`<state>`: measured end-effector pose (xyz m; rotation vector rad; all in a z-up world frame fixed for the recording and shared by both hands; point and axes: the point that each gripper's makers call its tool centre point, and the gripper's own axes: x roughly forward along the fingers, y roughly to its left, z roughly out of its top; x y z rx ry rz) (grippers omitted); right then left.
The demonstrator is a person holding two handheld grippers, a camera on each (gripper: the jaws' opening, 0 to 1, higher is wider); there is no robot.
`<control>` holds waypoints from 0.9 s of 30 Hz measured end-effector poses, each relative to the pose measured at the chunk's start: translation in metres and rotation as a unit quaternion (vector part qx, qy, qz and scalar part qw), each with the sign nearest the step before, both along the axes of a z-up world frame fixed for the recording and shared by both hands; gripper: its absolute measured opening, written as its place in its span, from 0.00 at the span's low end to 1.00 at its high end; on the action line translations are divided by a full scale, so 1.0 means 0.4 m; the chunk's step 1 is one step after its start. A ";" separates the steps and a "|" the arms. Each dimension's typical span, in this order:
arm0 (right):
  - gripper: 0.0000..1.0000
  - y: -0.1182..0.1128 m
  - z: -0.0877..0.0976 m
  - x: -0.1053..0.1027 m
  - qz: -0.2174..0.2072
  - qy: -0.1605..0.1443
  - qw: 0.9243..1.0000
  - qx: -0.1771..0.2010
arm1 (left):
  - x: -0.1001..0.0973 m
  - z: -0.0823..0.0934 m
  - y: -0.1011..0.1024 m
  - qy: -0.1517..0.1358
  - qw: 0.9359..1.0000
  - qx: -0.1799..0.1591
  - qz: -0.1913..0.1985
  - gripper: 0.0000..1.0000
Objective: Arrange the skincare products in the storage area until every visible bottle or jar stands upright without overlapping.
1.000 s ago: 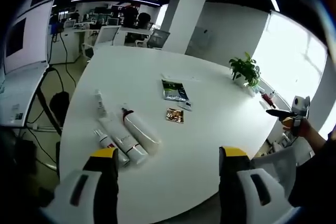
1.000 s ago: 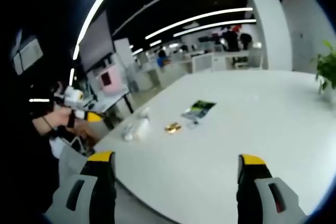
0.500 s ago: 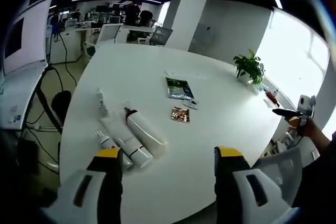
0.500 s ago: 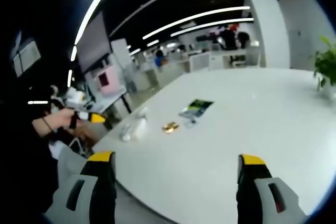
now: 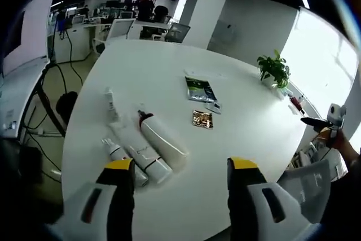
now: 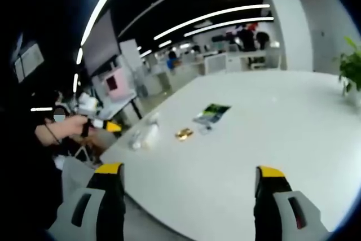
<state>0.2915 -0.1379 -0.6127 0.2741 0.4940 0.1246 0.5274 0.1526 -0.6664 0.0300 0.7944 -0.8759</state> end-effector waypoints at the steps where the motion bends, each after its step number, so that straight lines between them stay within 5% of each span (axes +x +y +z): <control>1: 0.98 -0.003 0.000 0.000 -0.001 0.000 1.000 0.001 | 0.001 -0.002 -0.001 0.001 1.000 0.000 0.000 0.60; 17: 0.97 -0.007 -0.014 0.011 -0.003 0.007 1.000 0.003 | 0.023 -0.042 -0.008 0.027 1.000 0.002 0.009 0.60; 27: 0.97 0.003 -0.025 0.025 0.002 0.012 1.000 0.008 | 0.081 -0.066 0.003 0.033 0.998 0.005 0.045 0.58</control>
